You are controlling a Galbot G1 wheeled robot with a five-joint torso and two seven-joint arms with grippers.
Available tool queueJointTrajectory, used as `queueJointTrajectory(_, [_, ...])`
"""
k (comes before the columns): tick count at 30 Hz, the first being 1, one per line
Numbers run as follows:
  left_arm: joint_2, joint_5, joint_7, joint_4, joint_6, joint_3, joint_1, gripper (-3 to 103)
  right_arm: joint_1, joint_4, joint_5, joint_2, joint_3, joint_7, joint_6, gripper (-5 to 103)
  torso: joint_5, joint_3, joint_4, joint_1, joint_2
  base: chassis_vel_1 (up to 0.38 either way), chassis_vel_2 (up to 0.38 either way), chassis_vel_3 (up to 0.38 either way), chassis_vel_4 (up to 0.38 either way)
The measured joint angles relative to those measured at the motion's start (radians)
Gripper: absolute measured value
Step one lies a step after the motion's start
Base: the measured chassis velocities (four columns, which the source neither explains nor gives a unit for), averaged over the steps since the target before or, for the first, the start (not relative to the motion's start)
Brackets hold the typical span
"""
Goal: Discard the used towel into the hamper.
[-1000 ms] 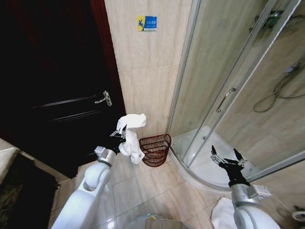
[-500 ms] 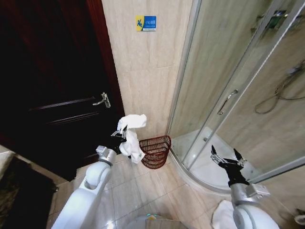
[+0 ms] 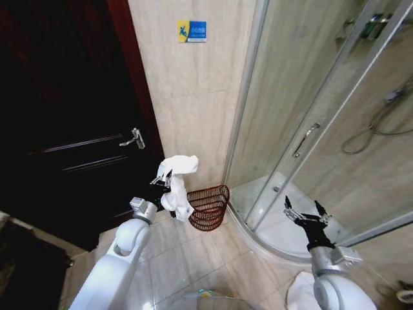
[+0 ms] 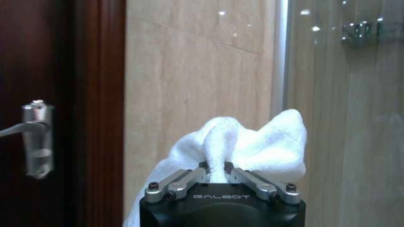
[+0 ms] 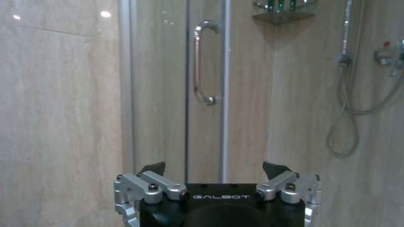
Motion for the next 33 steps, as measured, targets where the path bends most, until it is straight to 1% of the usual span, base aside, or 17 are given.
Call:
queueJointTrajectory(6, [-0.001, 0.0, 0.008, 0.002, -0.006, -0.002, 0.0, 4, 0.0, -0.011, -0.01, 0.001, -0.005, -0.001, 0.0, 100, 0.0002, 0.0, -0.0001, 0.0, 0.0, -0.077, 0.003, -0.004, -0.076])
queueJointTrajectory(10, [-0.01, -0.001, 0.019, 0.003, -0.009, -0.004, -0.004, 4, 0.004, -0.017, -0.018, 0.003, -0.01, -0.006, 0.002, 100, 0.0001, 0.0, 0.0004, 0.0, 0.0, -0.021, 0.013, 0.019, -0.022])
queueJointTrajectory(13, [-0.008, -0.002, 0.025, 0.003, -0.011, -0.004, -0.004, 4, 0.005, -0.017, -0.02, 0.003, -0.011, -0.007, 0.004, 100, 0.0001, 0.0, 0.0003, 0.0, 0.0, -0.021, 0.03, 0.034, -0.021])
queueJointTrajectory(18, [0.0, -0.005, 0.036, 0.011, -0.028, -0.004, -0.002, 4, 0.005, -0.017, -0.023, 0.005, -0.012, -0.008, 0.005, 100, 0.0001, 0.0, 0.0002, 0.0, 0.0, -0.041, 0.045, 0.035, -0.058])
queueJointTrajectory(22, [0.001, 0.0, 0.056, 0.016, -0.033, -0.006, 0.002, 4, 0.003, -0.013, -0.022, 0.007, -0.013, -0.003, 0.009, 100, 0.0001, 0.0, 0.0001, 0.0, 0.0, -0.027, 0.025, 0.011, -0.024])
queueJointTrajectory(33, [-0.005, 0.009, 0.065, 0.04, -0.05, -0.005, -0.005, 4, 0.007, -0.006, -0.024, 0.009, -0.02, 0.003, 0.013, 100, 0.0001, 0.0, 0.0002, 0.0, 0.0, 0.0, 0.0, 0.0, 0.0])
